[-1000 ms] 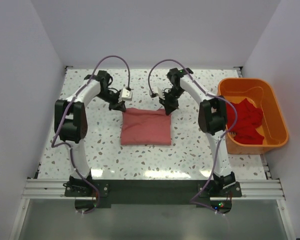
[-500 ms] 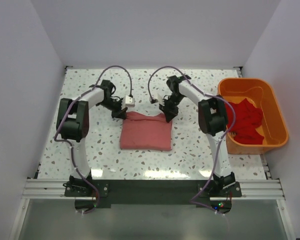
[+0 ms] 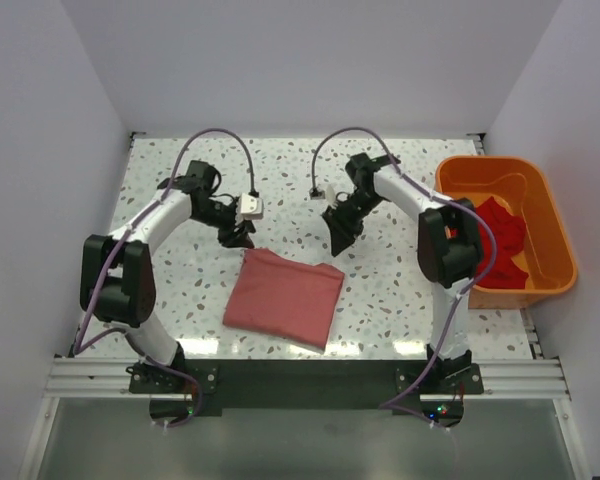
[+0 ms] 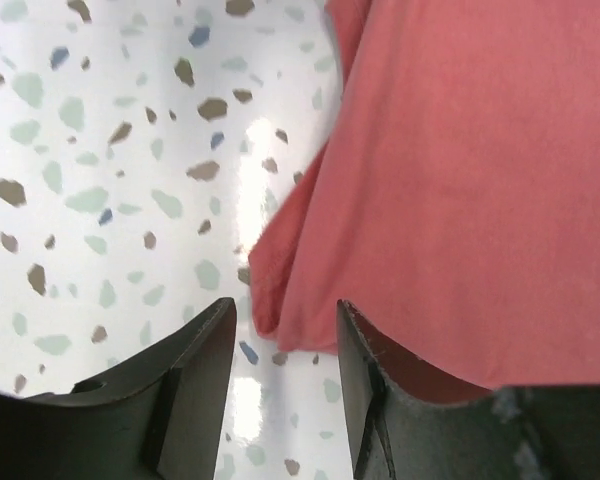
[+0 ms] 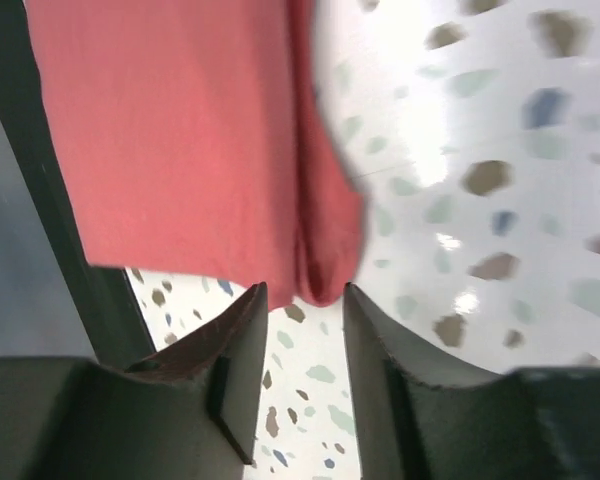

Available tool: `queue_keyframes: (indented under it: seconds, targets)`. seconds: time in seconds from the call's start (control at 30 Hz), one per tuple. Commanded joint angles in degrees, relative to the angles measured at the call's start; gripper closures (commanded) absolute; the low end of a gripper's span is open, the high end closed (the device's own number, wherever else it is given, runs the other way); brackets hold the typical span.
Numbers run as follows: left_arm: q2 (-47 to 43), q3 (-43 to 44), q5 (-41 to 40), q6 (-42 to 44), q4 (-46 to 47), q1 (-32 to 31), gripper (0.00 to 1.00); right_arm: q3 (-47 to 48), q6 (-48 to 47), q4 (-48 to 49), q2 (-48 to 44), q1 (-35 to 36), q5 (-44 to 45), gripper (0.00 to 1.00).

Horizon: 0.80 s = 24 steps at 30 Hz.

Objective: Fold and stack the t-shirts
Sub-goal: Fold the tshirt

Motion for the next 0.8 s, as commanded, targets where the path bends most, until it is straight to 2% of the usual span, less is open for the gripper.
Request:
queue_keyframes:
  seconds: [0.0,0.1,0.2,0.37,0.53,0.63,0.7,0.73,0.77]
  targets:
    - [0.1,2.7,4.1,-4.8,6.5,-3.7,0.5,6.5,12.4,4.4,1.3,-2.5,-6.3,0.62]
    - [3.8,5.3,4.3,-7.4,8.4,-7.9,0.5,7.6,21.7,10.2,4.5,-2.3,-9.4,0.74]
    - [6.3,5.6,4.0,-9.2,11.9,-11.4,0.48,8.8,29.1,15.6,8.0,-1.8,-11.0,0.82]
    - [10.3,6.2,4.7,-8.9,11.4,-15.2,0.47,8.8,37.5,22.0,10.9,-0.3,-12.1,0.83]
    - [12.7,5.4,3.5,-8.3,9.9,-16.9,0.49,8.6,38.9,22.5,13.8,1.9,-11.4,0.83]
    - [14.0,5.2,2.6,-7.8,9.4,-17.2,0.53,7.8,38.4,22.4,14.7,2.2,-10.4,0.83]
    - [14.6,5.2,2.6,-7.4,9.1,-17.4,0.6,8.3,37.3,21.9,15.2,2.2,-9.2,0.83]
    - [14.8,5.4,2.5,-7.2,9.1,-17.4,0.64,8.6,36.9,21.8,15.9,2.2,-8.6,0.83]
    - [15.2,5.4,2.6,-6.9,8.9,-17.4,0.76,9.3,36.2,21.3,16.3,2.2,-8.3,0.83]
